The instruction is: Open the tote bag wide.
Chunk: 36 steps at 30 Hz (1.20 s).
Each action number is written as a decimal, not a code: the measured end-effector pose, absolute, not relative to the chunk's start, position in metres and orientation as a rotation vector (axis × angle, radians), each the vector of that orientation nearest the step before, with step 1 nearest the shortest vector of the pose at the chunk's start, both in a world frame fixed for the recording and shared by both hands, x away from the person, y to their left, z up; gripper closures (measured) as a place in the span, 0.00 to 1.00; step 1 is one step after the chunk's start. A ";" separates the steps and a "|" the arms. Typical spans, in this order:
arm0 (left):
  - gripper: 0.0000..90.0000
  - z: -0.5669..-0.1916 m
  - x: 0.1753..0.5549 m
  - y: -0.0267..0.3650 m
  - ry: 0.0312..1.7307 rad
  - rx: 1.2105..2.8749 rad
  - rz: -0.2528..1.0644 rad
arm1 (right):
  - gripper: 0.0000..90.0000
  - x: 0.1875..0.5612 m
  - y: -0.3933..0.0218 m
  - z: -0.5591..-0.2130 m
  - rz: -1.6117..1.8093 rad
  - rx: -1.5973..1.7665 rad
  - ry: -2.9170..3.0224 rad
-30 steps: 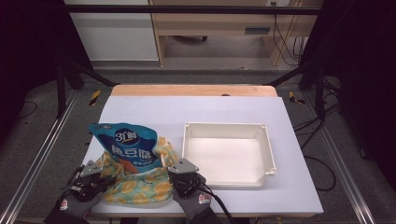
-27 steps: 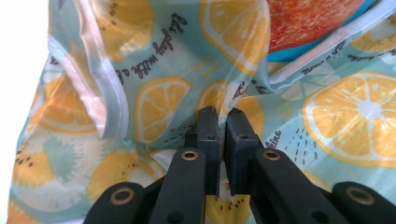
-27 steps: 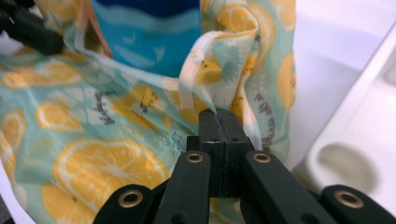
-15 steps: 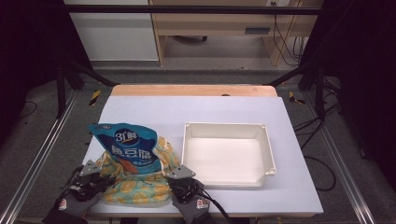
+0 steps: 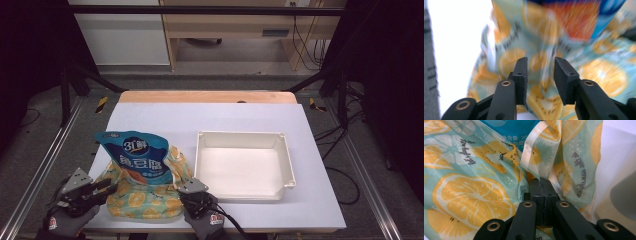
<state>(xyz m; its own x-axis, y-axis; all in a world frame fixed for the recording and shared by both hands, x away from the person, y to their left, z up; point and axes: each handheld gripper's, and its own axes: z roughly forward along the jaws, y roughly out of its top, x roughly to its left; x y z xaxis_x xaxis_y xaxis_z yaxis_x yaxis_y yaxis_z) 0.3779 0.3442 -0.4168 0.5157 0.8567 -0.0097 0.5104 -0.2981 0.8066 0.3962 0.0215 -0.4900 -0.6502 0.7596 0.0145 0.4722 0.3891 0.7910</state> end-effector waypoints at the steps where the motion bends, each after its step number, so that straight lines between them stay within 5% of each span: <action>1: 0.70 -0.412 0.377 0.345 1.111 1.944 0.562 | 1.00 0.396 0.022 -0.490 1.140 1.069 2.303; 14: 0.96 -0.402 0.400 0.313 1.011 1.992 0.617 | 1.00 0.397 0.021 -0.490 1.145 1.068 2.307; 36: 1.00 -0.467 0.424 0.329 1.206 2.221 0.551 | 0.98 0.396 0.020 -0.490 1.148 1.069 2.310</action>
